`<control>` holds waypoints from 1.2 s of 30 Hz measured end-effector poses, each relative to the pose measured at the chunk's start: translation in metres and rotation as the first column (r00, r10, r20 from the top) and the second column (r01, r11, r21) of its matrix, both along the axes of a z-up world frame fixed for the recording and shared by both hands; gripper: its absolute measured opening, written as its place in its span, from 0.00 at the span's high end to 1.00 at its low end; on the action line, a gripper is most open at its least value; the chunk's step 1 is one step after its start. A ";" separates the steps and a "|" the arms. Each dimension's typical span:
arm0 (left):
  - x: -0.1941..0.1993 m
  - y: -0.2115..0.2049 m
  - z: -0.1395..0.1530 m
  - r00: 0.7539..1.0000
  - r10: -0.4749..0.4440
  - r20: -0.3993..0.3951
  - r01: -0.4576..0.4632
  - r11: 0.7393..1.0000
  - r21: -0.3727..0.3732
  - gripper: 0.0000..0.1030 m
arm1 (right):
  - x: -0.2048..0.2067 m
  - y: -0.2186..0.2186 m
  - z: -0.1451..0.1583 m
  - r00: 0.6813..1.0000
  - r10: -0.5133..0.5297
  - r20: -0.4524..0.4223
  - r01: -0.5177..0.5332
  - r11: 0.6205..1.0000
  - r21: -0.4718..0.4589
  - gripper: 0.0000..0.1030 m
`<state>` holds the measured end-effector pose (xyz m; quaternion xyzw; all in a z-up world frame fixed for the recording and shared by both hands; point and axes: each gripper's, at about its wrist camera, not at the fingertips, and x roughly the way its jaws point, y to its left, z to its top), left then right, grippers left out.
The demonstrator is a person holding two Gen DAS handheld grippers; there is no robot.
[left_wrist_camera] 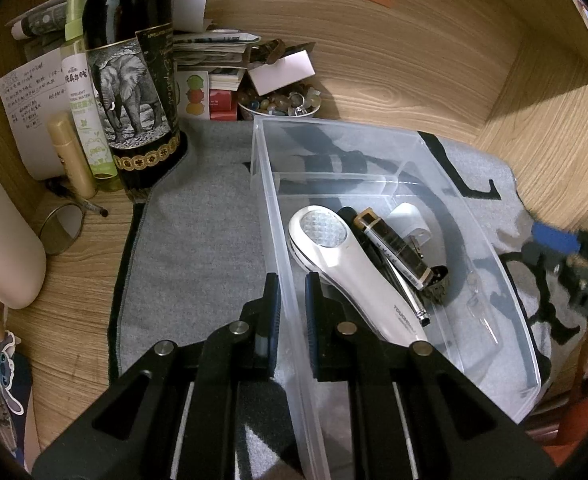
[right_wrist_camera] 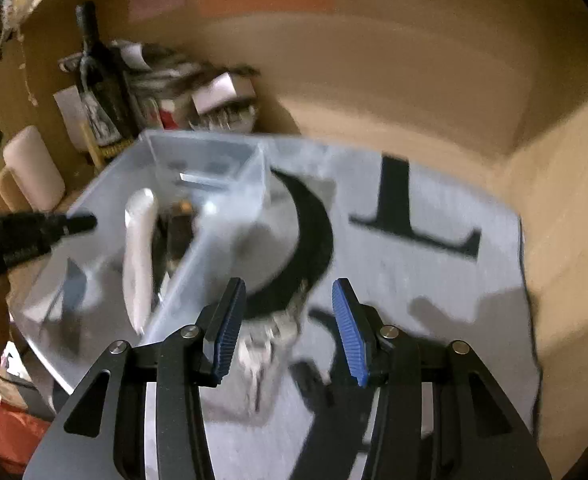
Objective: Organize rigid objects
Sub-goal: 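Grasp the small black item on the mat with the right gripper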
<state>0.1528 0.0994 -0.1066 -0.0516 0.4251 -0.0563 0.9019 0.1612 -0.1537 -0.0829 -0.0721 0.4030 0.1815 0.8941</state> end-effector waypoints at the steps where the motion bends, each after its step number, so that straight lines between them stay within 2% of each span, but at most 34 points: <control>1: 0.000 0.000 0.000 1.000 0.001 0.001 -0.001 1.000 0.002 0.89 | -0.002 -0.003 -0.005 1.000 -0.006 -0.019 0.006 1.000 0.000 0.59; 11: 0.001 0.000 0.001 1.000 0.004 0.000 -0.004 1.000 0.001 0.89 | -0.007 -0.021 -0.052 0.985 -0.045 -0.168 0.039 0.999 -0.039 0.59; 14: 0.000 0.000 0.001 1.000 0.003 0.001 -0.003 1.000 0.003 0.89 | -0.006 -0.024 -0.061 0.981 -0.054 -0.184 0.048 0.998 -0.033 0.59; 16: 0.001 0.000 0.001 1.000 0.003 0.001 -0.003 1.000 0.003 0.89 | -0.006 -0.025 -0.060 0.983 -0.057 -0.173 0.053 0.998 -0.025 0.63; 18: 0.001 0.000 0.001 1.000 0.002 0.001 -0.002 1.000 0.003 0.89 | -0.006 -0.025 -0.060 0.985 -0.062 -0.162 0.057 0.998 -0.036 0.76; 28: 0.001 0.000 0.001 1.000 0.002 0.001 -0.002 1.000 0.002 0.89 | -0.004 -0.024 -0.038 0.994 -0.061 -0.094 0.061 0.998 -0.010 0.76; 36: 0.001 0.000 0.001 1.000 0.003 0.001 -0.003 1.000 0.002 0.89 | 0.001 -0.006 0.005 0.999 -0.012 0.047 0.011 1.000 0.017 0.76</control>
